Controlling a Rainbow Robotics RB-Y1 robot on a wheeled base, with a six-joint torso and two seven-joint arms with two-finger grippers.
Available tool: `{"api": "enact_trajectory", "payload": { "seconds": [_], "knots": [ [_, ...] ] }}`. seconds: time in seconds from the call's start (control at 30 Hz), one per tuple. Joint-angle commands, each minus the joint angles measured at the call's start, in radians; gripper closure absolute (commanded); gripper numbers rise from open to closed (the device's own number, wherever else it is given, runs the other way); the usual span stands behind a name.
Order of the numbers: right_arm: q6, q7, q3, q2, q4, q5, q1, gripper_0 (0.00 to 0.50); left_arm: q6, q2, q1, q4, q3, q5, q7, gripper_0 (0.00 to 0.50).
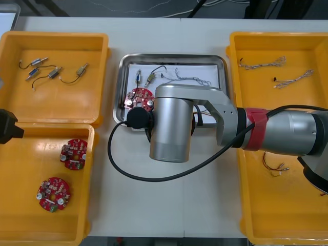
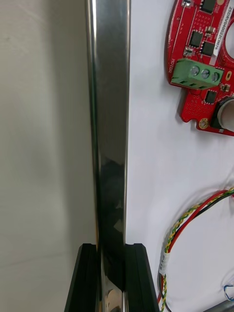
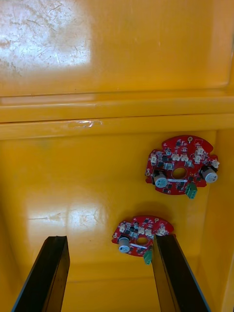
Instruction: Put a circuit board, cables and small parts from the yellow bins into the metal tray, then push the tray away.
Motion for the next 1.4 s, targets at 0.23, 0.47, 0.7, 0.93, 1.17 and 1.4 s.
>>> {"api": "enact_trajectory", "payload": {
  "seconds": [0.23, 0.47, 0.7, 0.93, 1.17, 1.4],
  "knots": [
    [-0.151, 0.074, 0.008, -0.004, 0.122, -0.007, -0.079, 0.5, -0.008, 0.035, 0.021, -0.029, 0.027, 0.002, -0.024, 0.0],
    [-0.183, 0.105, 0.008, -0.003, 0.167, -0.007, -0.103, 0.5, -0.008, 0.035, 0.021, -0.029, 0.027, 0.002, -0.024, 0.0],
    [-0.26, 0.14, 0.008, -0.003, 0.23, -0.007, -0.117, 0.5, -0.008, 0.035, 0.021, -0.029, 0.027, 0.002, -0.024, 0.0],
    [-0.366, 0.169, 0.008, -0.003, 0.306, -0.007, -0.136, 0.5, -0.008, 0.035, 0.021, -0.029, 0.027, 0.002, -0.024, 0.0],
    [-0.448, 0.189, 0.008, -0.003, 0.358, -0.007, -0.146, 0.5, -0.008, 0.035, 0.021, -0.029, 0.027, 0.002, -0.024, 0.0],
    [-0.487, 0.204, 0.008, 0.003, 0.394, -0.007, -0.157, 0.5, -0.008, 0.035, 0.021, -0.029, 0.027, 0.002, -0.024, 0.0]
  ]
}}
